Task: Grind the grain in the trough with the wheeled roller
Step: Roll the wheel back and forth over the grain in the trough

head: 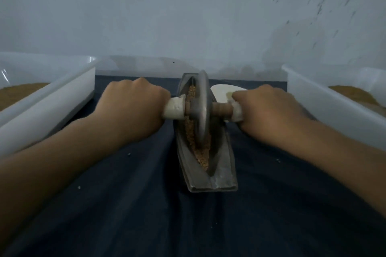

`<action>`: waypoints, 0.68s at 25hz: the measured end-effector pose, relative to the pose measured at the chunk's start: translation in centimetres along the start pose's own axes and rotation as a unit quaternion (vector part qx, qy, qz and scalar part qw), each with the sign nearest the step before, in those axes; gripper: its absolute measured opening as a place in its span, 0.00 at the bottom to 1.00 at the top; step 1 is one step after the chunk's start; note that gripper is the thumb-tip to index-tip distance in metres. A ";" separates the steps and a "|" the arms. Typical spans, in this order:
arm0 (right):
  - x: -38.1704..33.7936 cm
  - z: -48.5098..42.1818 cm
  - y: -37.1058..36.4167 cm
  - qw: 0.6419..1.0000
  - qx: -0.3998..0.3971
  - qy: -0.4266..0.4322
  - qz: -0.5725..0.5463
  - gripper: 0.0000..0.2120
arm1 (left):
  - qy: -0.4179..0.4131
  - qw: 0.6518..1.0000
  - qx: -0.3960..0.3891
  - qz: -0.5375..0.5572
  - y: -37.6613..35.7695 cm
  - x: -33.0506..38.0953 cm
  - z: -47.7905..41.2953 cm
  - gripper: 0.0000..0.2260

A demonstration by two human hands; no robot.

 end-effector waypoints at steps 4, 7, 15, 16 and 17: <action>1.6 2.0 0.7 0.999 0.037 0.001 -0.016 0.10 | -0.015 0.999 0.023 -0.028 1.8 0.3 0.1 0.13; 0.1 -2.3 -1.7 0.999 0.028 -0.044 -0.014 0.08 | 0.024 0.998 -0.025 -0.047 -1.9 -0.5 -2.6 0.05; 0.1 -1.5 -1.7 0.998 -0.017 -0.041 -0.043 0.09 | -0.006 0.999 -0.041 -0.026 -0.3 0.0 -3.3 0.04; 0.4 0.3 -0.8 0.999 0.011 -0.015 -0.033 0.11 | -0.028 0.999 -0.016 -0.038 1.1 0.9 -1.4 0.06; 0.9 2.0 0.4 0.999 0.036 0.009 -0.024 0.13 | -0.039 0.999 0.006 -0.036 2.5 1.4 0.2 0.08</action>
Point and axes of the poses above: each hand's wrist, its own z-axis away from the middle knuckle, its own y-axis out of the back of the hand, x = y × z, the point moved 8 cm from there along -z, towards the middle knuckle, and after that the axes turned 15 degrees about -y, right-handed, at the moved point
